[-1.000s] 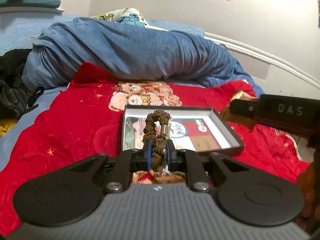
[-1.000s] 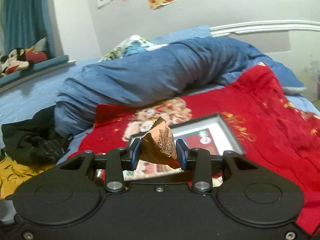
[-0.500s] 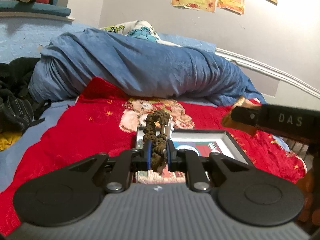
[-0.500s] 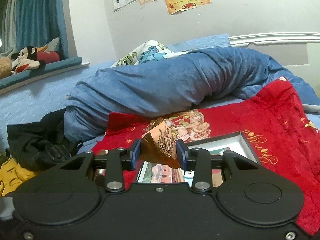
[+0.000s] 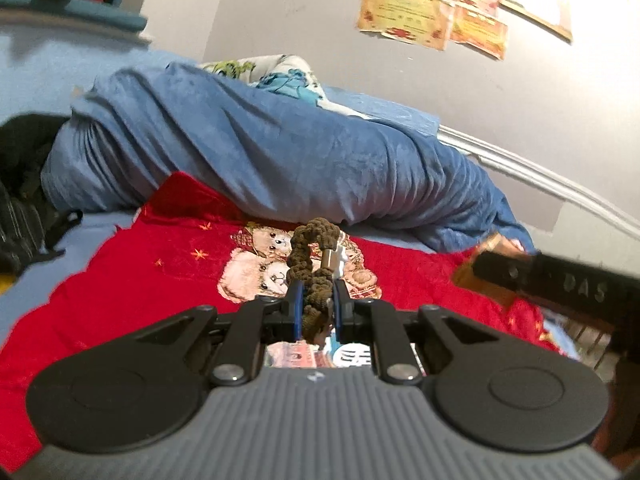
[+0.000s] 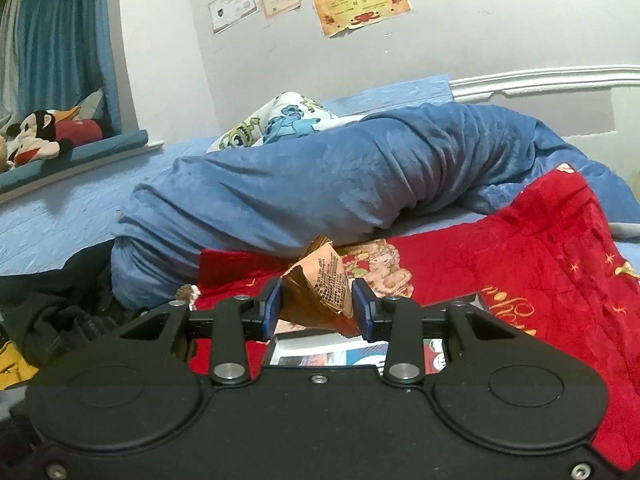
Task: Organize objects
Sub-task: 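Lift and carry the bracelet with the left tool while the right tool carries the packet toward the black box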
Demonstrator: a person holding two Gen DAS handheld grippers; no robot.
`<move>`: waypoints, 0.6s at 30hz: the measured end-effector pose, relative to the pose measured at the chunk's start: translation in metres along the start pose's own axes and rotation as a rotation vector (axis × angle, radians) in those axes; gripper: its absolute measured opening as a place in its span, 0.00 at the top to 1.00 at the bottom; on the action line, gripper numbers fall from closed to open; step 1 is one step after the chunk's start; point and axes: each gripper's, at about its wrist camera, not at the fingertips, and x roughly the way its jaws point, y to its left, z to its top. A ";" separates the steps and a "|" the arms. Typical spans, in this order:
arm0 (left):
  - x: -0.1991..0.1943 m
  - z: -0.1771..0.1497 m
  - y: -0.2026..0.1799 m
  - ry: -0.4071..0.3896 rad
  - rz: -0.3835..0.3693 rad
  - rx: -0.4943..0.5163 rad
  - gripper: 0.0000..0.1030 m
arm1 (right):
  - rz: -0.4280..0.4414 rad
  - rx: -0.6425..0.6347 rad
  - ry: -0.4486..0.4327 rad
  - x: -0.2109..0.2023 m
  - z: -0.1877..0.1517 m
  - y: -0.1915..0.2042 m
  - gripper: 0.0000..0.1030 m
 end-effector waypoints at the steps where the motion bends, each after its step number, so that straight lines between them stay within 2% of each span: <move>1: 0.004 0.001 0.001 0.003 0.001 -0.007 0.83 | -0.005 0.012 0.000 0.004 0.000 -0.006 0.65; 5: 0.023 -0.004 -0.007 0.009 0.033 0.052 0.83 | 0.008 0.052 0.009 0.017 -0.004 -0.032 0.65; 10: 0.049 -0.017 -0.011 0.040 0.031 0.088 0.83 | -0.016 0.094 0.037 0.035 -0.012 -0.059 0.65; 18: 0.082 -0.040 0.007 0.127 0.049 0.079 0.83 | -0.057 0.115 0.117 0.067 -0.038 -0.074 0.65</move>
